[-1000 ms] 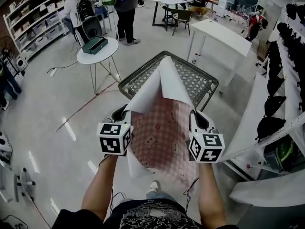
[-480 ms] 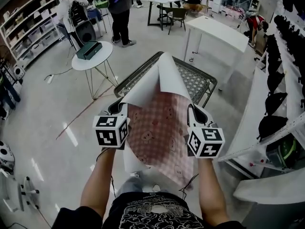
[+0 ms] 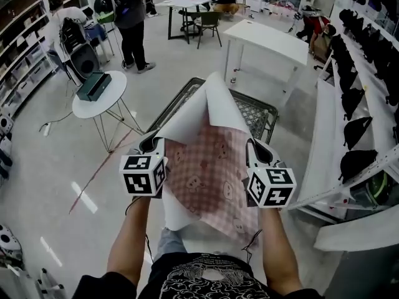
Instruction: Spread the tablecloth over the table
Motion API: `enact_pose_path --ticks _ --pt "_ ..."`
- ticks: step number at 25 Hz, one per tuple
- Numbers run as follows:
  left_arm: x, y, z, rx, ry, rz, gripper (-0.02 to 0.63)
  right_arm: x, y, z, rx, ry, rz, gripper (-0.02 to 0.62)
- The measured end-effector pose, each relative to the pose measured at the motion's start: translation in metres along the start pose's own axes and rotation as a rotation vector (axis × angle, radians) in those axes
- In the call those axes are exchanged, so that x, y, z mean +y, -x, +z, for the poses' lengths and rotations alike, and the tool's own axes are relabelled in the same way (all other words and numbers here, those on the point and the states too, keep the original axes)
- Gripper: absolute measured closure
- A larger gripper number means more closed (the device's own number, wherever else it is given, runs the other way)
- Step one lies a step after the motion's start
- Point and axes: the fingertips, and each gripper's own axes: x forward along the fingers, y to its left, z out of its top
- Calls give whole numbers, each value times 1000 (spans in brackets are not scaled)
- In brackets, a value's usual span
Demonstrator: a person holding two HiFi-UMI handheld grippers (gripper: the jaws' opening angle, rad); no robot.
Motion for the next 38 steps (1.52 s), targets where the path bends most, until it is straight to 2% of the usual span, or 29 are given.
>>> enact_pose_path --ticks 12,18,24,29,38 --pt "72 -124 37 31 -46 -285 597 8 -76 22 38 -38 -331 589" --pt "89 -161 43 46 -56 -383 598 7 -93 28 58 -28 -448 589" --pt "95 -187 47 57 -68 -448 598 -3 -101 34 85 -2 -527 589" --pt "98 -209 53 53 -108 -491 598 -26 -110 39 100 35 -574 589" --pt "96 -255 54 69 -171 -501 597 -76 -132 35 134 116 -595 589"
